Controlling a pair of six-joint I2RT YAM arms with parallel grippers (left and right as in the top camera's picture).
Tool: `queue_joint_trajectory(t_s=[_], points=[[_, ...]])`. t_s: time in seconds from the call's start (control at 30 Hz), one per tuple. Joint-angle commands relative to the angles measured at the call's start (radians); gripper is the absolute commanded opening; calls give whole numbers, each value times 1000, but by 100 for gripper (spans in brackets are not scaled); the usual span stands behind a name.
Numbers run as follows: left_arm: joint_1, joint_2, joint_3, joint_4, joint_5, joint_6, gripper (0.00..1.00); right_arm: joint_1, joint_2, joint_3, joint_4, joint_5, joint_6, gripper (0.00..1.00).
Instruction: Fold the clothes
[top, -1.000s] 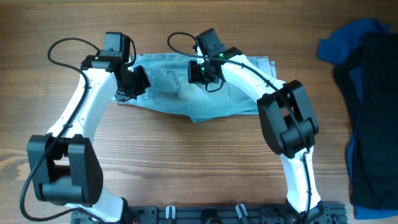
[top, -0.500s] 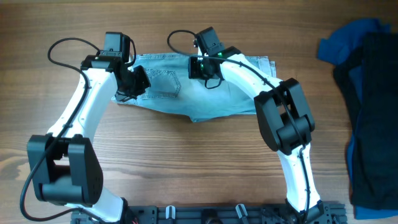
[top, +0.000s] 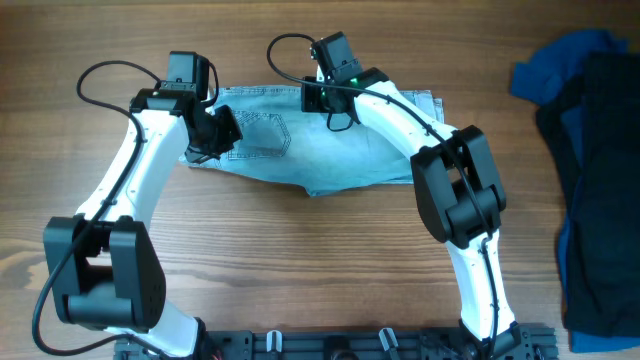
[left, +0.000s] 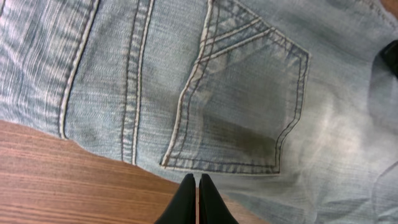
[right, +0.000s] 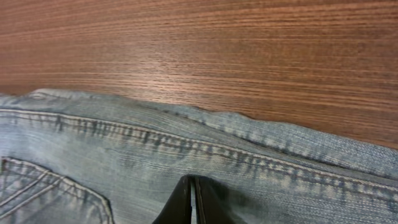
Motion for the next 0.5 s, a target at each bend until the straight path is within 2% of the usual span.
queue_joint_trajectory(t_s=[0.0, 0.17, 0.3, 0.37, 0.43, 0.47], points=[[6, 3, 3, 14, -10, -10, 4, -2, 39, -13, 34, 29, -9, 4], [6, 3, 3, 20, -10, -10, 4, -3, 25, 11, 67, 28, -56, 5], [10, 0, 3, 49, -11, -5, 4, -3, -132, 39, -7, 39, -169, 8], [30, -1, 4, 66, -13, -6, 4, 1, -240, 39, -108, 35, -171, 8], [76, -1, 5, 60, -13, -21, 17, 10, -311, 39, -261, 24, -156, 4], [103, -1, 5, 57, -13, -27, 32, 13, -319, 39, -326, 6, -138, 4]])
